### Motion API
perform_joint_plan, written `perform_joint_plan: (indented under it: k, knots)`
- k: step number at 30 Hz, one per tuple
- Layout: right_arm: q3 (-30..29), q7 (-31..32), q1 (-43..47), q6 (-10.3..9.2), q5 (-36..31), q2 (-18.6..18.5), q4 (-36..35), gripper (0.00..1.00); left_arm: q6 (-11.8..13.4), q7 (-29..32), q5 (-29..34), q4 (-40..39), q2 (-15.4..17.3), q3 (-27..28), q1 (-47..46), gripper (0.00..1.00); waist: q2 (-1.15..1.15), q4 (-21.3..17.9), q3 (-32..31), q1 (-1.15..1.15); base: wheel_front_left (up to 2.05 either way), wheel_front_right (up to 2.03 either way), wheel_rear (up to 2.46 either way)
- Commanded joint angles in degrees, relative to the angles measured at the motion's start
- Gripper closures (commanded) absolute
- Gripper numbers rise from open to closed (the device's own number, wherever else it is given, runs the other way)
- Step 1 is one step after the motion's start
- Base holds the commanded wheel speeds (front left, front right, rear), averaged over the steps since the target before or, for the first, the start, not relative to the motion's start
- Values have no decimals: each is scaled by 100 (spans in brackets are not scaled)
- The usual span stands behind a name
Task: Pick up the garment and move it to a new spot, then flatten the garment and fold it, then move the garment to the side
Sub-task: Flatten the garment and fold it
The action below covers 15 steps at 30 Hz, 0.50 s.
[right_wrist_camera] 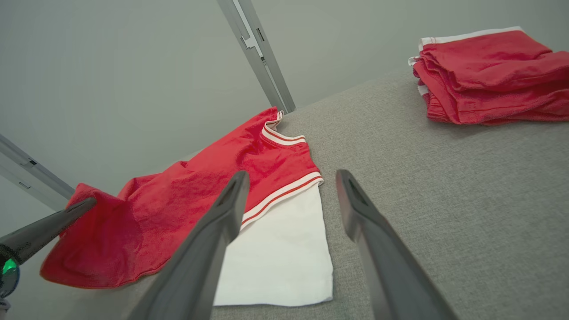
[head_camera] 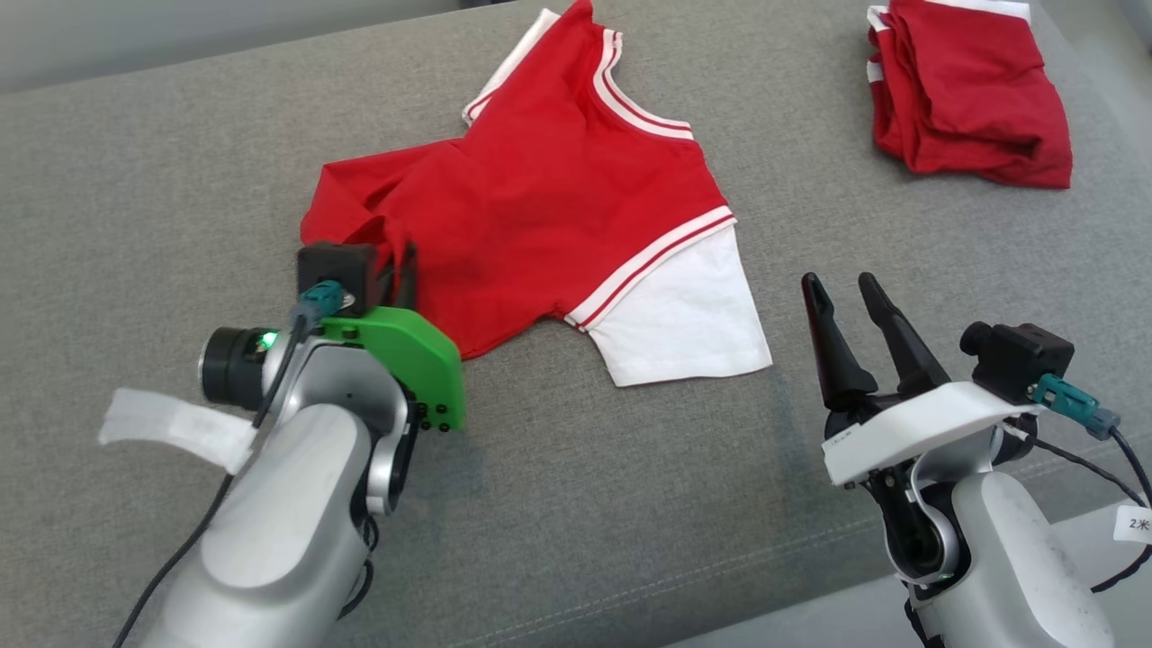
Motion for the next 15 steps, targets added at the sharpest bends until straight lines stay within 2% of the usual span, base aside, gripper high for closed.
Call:
perform_joint_plan:
  k: [1, 9, 10, 11, 15]
  knots:
    - [38, -46, -97, 0, 62, 6, 37, 0, -100, -45, 43, 226, -112, -108, -191, 100, 0, -181, 87, 0, 0, 0, 0]
    - [199, -173, -188, 0, 129, 51, 206, 0, -544, -497, 130, 1761, -756, -537, -676, 100, 0, -411, 199, 0, 0, 0, 0]
    - [200, -195, -191, 0, 135, 51, 228, 0, -573, -578, 125, 1894, -804, -555, -697, 57, 0, -409, 202, 0, 0, 0, 0]
    - [166, -218, -177, 0, 131, 42, 261, 0, -626, -784, 124, 2077, -887, -578, -780, 0, 0, -370, 199, 0, 0, 0, 0]
    - [64, -259, -126, 0, 98, 2, 312, 0, -713, -1154, 154, 2149, -980, -658, -857, 0, 0, -197, 128, 0, 0, 0, 0]
